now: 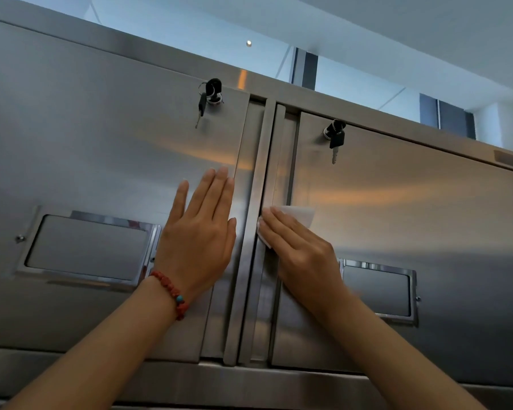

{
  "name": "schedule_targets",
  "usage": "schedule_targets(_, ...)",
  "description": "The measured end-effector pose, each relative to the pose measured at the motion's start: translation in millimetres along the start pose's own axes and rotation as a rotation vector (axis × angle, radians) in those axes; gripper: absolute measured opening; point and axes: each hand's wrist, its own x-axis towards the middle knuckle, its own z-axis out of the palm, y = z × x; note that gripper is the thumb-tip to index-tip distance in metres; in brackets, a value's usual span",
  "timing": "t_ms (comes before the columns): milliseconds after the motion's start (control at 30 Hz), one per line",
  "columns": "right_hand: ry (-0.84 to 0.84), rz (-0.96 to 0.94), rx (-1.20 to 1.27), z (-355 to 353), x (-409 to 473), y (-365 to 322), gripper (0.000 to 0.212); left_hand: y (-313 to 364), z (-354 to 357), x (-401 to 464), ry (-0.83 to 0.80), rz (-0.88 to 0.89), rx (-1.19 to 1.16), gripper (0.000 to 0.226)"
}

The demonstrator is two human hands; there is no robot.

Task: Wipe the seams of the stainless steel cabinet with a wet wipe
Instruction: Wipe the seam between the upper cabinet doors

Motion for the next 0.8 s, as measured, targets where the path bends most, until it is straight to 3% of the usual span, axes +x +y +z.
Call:
schedule_targets(467,-0.073,-0.009,0.040,-10.4,-38.1,-33.2,0.038,5.7,-1.8,-20.3,-0.027,0.090,-0.052,0.049)
schedule_targets(800,-0.159,0.021,0.141,-28.1,-59.3,-57.5,0.041,30.3,-20.5,-62.2,-0.098,0.063,-0.128,0.051)
